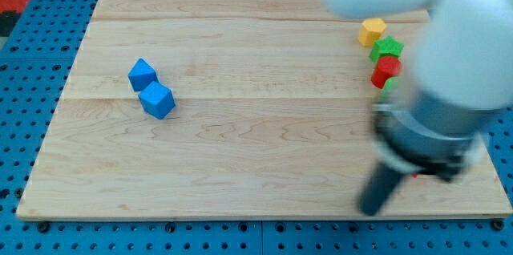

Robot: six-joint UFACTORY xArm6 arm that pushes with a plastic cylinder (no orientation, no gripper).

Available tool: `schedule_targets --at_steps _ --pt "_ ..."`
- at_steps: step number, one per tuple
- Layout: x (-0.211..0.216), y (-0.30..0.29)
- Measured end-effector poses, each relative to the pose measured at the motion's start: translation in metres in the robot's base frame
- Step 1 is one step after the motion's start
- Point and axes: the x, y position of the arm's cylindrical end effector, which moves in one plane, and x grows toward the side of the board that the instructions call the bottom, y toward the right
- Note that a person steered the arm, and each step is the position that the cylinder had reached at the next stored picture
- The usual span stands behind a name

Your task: Move the blue cube top of the yellow hexagon

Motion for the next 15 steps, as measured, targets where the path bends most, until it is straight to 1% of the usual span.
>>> schedule_targets --at_steps 1,2,3,4,5,6,7,9,10,11,12,13,14,15 --pt "0.000 -0.114" --pt "-0.024 -0.197" --pt "-0.084 -0.202" --pt "-0.134 -0.206" --pt "-0.122 -0.209" --pt "-0.127 -0.237" --pt "-0.167 -0.240" --pt "-0.245 -0.226" --pt "-0.232 -0.228" --pt "-0.235 -0.291" --pt "-0.273 -0.265" --pt "-0.291 -0.179" --pt "-0.291 -0.140" --pt "-0.286 -0.140"
